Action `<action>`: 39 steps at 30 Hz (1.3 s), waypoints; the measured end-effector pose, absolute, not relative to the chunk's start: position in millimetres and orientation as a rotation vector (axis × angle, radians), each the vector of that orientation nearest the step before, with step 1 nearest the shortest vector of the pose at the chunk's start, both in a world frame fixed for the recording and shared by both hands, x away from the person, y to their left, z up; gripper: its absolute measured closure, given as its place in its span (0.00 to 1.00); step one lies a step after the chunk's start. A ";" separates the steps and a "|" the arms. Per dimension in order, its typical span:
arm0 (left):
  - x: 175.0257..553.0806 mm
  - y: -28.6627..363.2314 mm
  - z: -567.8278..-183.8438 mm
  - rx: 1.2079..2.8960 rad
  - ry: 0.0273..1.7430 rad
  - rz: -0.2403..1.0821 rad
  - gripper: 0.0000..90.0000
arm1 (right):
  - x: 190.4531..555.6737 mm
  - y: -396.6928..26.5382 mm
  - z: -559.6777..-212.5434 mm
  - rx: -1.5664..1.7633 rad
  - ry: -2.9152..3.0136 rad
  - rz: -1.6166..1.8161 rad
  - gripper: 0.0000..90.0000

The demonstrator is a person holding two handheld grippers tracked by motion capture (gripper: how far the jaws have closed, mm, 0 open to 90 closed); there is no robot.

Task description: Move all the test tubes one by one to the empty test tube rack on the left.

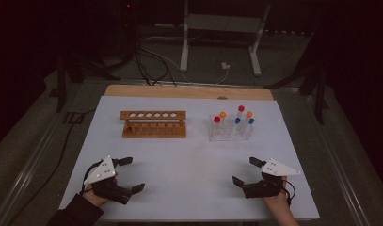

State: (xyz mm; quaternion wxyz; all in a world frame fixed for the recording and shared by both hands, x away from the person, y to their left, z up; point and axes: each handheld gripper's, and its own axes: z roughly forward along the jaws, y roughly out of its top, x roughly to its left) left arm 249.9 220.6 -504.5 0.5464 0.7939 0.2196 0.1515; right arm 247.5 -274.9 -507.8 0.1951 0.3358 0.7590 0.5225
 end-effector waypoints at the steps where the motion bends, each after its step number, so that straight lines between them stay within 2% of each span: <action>1: 249.7 220.0 -504.5 1.887 0.521 0.363 0.01 | 247.5 -274.9 -507.8 0.941 2.127 1.464 0.00; 13: 246.5 223.5 -501.0 1.870 0.519 0.344 0.01 | 246.2 -266.0 -509.3 0.882 2.165 1.406 0.00; 39: 245.8 222.3 -502.4 1.878 0.512 0.327 0.01 | 236.3 -247.6 -481.5 0.864 2.211 1.416 0.00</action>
